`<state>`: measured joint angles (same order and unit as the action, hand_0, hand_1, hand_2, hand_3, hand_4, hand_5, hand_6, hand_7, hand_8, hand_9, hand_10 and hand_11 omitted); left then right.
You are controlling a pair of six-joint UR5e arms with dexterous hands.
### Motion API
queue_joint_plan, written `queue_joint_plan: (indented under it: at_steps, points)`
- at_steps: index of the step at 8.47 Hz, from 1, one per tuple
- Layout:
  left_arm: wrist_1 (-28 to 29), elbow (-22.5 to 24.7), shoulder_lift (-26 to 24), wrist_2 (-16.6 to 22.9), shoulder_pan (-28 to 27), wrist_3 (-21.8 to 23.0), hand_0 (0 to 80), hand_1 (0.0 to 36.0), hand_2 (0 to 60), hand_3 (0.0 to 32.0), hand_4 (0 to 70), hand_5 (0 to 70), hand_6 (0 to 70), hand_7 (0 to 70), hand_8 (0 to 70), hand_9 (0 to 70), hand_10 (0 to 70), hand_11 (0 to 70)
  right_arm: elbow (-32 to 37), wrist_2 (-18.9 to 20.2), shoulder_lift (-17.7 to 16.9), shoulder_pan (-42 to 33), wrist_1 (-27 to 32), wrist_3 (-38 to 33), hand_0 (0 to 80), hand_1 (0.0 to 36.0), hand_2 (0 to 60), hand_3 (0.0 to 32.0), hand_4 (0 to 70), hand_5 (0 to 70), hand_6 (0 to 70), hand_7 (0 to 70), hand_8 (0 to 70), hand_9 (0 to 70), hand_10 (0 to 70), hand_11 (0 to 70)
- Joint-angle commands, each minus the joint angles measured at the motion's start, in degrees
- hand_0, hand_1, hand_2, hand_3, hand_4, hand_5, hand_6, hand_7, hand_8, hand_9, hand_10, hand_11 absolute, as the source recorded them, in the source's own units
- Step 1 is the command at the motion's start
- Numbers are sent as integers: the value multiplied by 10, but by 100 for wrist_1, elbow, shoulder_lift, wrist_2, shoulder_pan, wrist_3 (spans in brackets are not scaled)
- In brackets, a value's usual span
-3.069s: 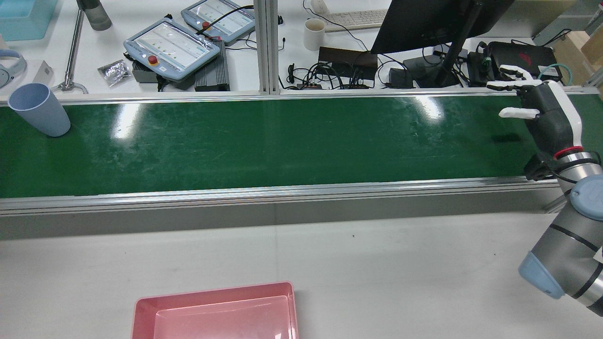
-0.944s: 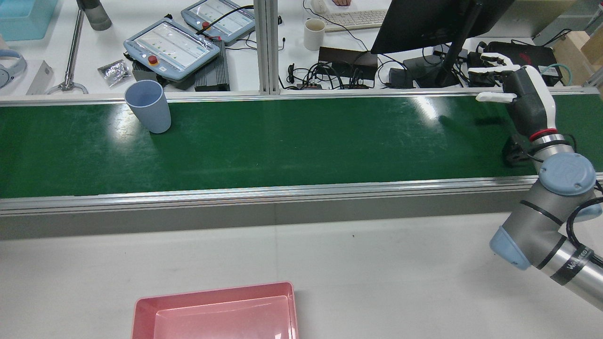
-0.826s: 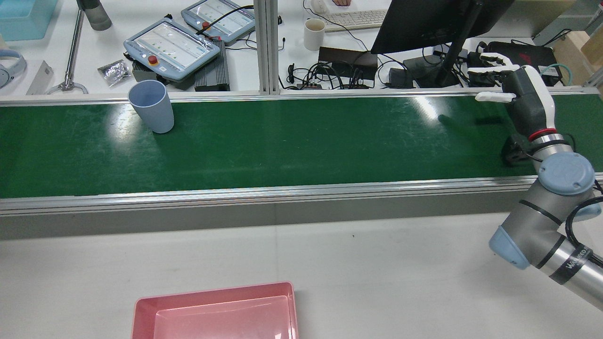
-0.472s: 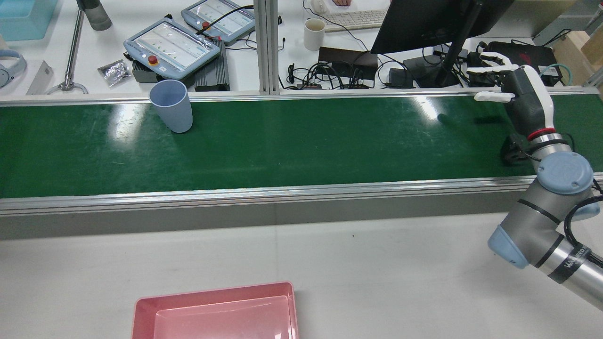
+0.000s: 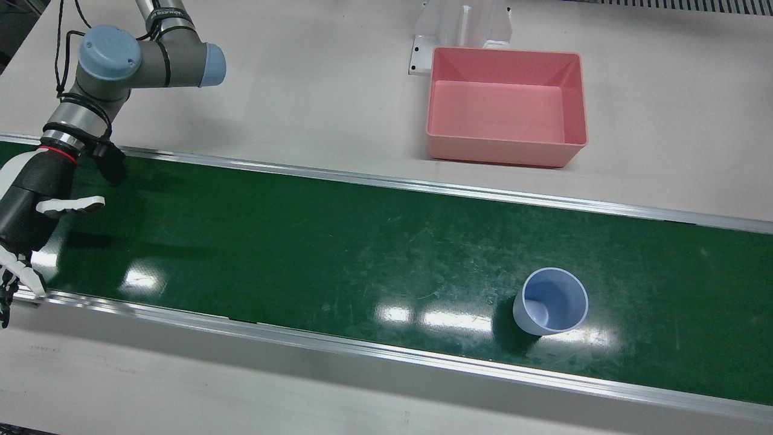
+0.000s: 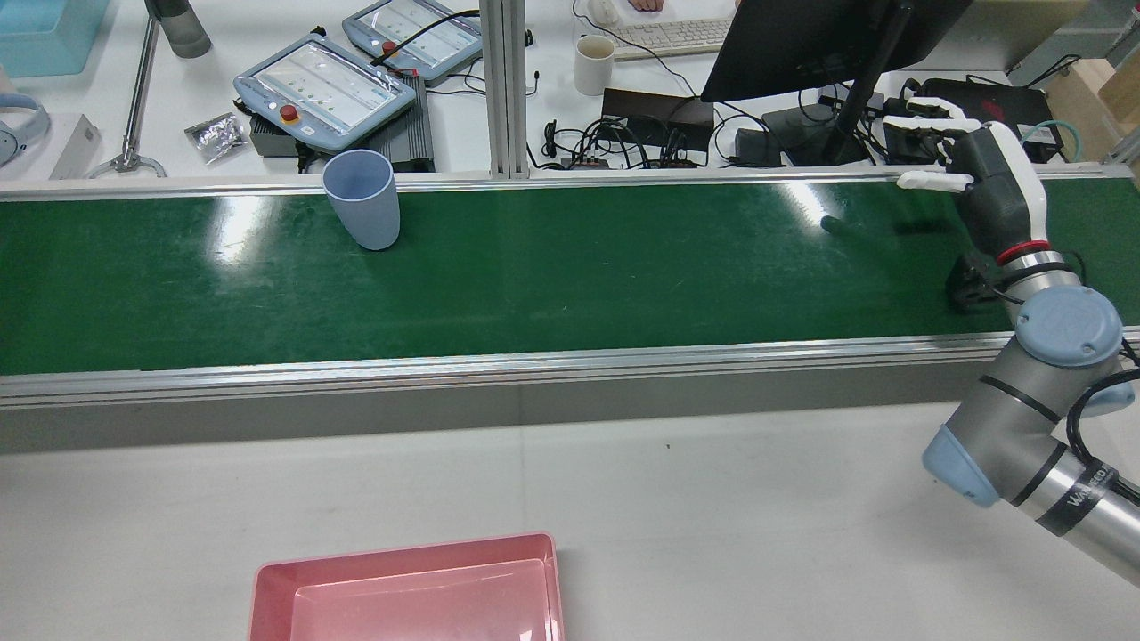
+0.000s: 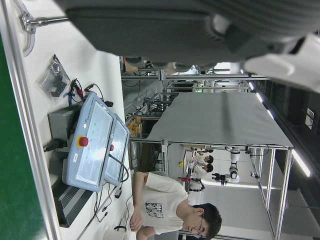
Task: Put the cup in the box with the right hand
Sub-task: 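Wait with the right hand open as the blue cup rides into it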
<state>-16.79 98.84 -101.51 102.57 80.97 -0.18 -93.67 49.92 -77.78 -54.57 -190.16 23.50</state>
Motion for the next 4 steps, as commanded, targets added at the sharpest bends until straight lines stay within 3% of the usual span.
queue_joint_plan:
  at_steps: [1, 4]
  points:
    - [0, 4, 0, 0, -2, 0, 0, 0, 0, 0, 0, 0, 0, 0, 0, 0, 0, 0, -28, 0, -26, -1, -3, -3, 440, 2, 0, 186, 401, 10, 36, 321, 83, 157, 0, 0]
    - [0, 4, 0, 0, -2, 0, 0, 0, 0, 0, 0, 0, 0, 0, 0, 0, 0, 0, -28, 176, -26, -19, -12, -29, 441, 1, 0, 160, 434, 9, 37, 317, 79, 152, 0, 0]
